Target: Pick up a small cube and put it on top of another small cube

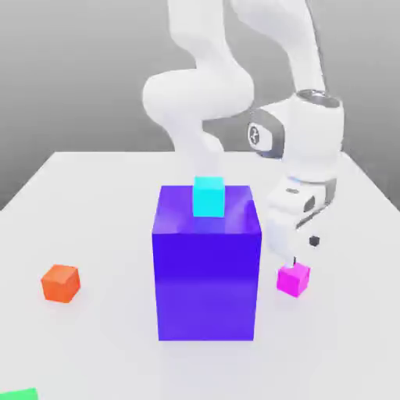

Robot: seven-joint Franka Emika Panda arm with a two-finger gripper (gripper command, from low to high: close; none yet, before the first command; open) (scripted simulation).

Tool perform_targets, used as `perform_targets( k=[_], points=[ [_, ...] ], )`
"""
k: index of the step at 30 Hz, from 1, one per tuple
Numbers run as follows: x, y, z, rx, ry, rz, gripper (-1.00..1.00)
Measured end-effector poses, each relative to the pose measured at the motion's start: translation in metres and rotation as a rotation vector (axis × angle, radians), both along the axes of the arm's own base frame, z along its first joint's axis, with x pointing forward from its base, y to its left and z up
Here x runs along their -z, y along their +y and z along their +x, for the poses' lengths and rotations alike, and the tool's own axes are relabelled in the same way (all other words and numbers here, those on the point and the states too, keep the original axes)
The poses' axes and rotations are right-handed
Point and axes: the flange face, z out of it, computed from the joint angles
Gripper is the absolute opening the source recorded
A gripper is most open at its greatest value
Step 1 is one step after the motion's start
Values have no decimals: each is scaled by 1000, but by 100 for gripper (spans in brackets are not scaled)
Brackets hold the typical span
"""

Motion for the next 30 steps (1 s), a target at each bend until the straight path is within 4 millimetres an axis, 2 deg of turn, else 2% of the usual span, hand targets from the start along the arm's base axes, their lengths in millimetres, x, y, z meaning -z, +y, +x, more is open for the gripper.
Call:
perform_targets(
  k=[5,6,13,22,24,27,29,30],
  points=[
    [38,-3,-3,2,2,-5,0],
    [43,-4,-3,3,1,-8,-100],
    [43,-4,-3,3,1,-9,-100],
    [-16,-3,-3,2,1,-9,-100],
    [-34,5,15,39,-26,27,-100],
    [-65,18,56,126,-68,104,-100],
    [-74,9,90,232,-68,122,-100],
    [-77,-3,109,300,-64,125,-100]
  ],
)
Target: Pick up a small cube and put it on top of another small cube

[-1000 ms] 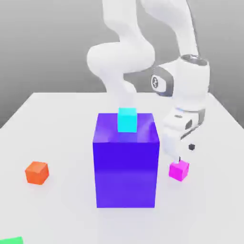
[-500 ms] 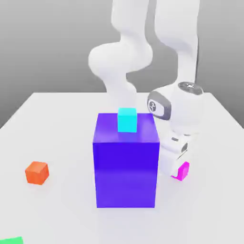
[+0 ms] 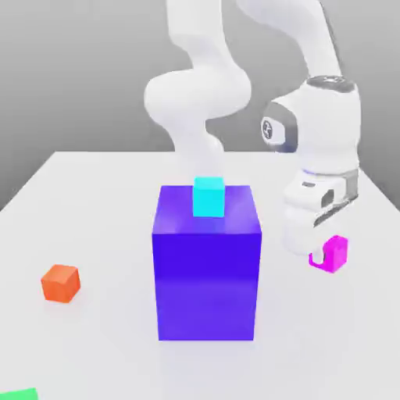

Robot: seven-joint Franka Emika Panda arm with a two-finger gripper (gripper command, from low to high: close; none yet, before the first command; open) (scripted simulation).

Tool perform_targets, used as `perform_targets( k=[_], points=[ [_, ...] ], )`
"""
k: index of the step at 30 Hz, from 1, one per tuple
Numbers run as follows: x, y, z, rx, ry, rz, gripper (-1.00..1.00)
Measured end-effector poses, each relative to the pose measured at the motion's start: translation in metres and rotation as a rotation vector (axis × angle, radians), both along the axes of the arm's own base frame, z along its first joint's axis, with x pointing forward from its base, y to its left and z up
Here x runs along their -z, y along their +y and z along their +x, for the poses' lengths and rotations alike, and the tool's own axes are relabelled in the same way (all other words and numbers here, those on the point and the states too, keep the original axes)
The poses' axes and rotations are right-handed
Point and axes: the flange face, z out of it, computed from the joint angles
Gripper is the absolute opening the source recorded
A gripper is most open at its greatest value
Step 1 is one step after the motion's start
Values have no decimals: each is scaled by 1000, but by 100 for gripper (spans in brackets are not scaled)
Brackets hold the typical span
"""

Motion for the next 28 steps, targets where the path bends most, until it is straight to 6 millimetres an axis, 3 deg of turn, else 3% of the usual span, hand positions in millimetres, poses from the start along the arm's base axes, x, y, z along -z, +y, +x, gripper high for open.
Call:
perform_targets(
  k=[6,10,13,17,20,22,24,25,28],
  points=[
    [-7,-93,102,393,47,19,-100],
    [-7,-166,152,623,78,18,-100],
    [-7,-236,180,805,95,15,-100],
    [-9,-335,199,1036,111,7,-100],
    [-6,-410,197,1199,129,-19,-100],
    [19,-431,192,1242,145,-43,-100],
    [52,-436,191,1253,150,-50,-100],
    [63,-437,190,1255,151,-52,100],
    [63,-437,190,1255,151,-51,100]
  ],
)
